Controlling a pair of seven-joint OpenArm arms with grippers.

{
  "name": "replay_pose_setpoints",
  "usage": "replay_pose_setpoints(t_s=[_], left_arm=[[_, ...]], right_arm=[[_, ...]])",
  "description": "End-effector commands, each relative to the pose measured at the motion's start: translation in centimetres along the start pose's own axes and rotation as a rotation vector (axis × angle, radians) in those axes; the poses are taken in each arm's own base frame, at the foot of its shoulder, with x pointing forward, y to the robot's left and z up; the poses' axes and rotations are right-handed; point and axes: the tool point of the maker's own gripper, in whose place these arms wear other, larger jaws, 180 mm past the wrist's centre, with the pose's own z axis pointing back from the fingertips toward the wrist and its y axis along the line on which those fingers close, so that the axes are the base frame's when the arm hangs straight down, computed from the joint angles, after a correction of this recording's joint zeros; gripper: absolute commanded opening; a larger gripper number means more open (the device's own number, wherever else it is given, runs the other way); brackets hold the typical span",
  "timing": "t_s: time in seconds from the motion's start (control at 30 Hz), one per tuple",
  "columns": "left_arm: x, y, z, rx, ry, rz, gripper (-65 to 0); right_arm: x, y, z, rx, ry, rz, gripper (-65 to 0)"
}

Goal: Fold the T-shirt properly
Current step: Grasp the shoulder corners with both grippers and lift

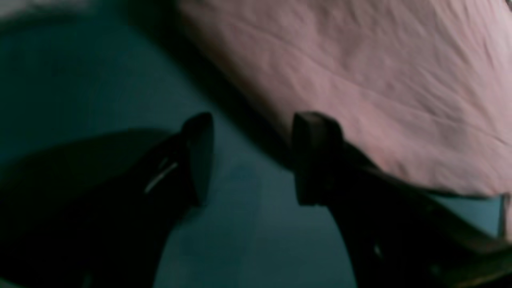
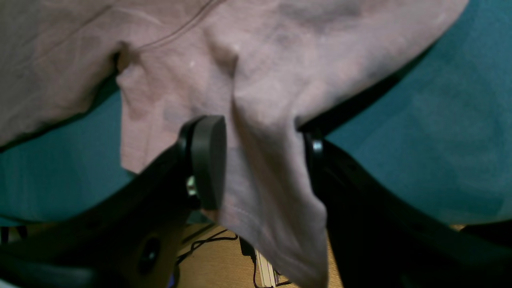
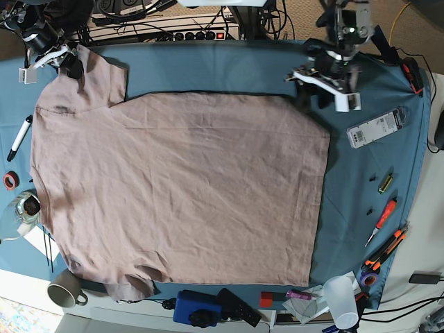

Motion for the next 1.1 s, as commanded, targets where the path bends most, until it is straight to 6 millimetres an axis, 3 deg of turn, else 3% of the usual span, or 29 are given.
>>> replay_pose_setpoints(t_s=[0.0, 0.23, 0.4, 0.53, 0.63, 0.73, 0.87, 1.07], left_arm=[[0.8, -0.8, -0.1, -0.029, -0.034, 0.014, -33.0], [1.4, -1.6, -1.9, -0.071, -0.046, 0.023, -33.0], [0.9, -0.4, -3.3, -0.039, -0.022, 0.025, -33.0], [-0.1, 1.4, -3.5, 0.004, 0.004, 0.047, -33.0], [-0.2, 1.6, -3.5, 0.003, 0.004, 0.069, -33.9], [-0.1, 1.4, -3.5, -0.006, 0.001, 0.083, -42.5], [0.2, 1.3, -3.6, -0.009, -0.007, 0.080, -65.0], [-0.3, 1.4, -3.7, -0.005, 0.044, -0.006, -65.0]], right_arm=[[-1.1, -0.7, 0.4, -0.032, 0.069, 0.018, -38.6], [-1.1, -0.6, 0.4, -0.027, 0.067, 0.016, -38.6], [-1.1, -0.6, 0.4, -0.028, 0.071, 0.016, -38.6], [-1.1, -0.6, 0.4, -0.028, 0.070, 0.017, -38.6], [-0.8, -0.6, 0.3, -0.027, 0.055, 0.018, -38.7], [-0.3, -0.5, 0.3, -0.026, 0.028, 0.018, -43.0], [0.3, -0.5, 0.1, -0.024, 0.012, 0.024, -64.6], [1.9, 0.2, -0.1, -0.019, -0.009, 0.060, -65.0]])
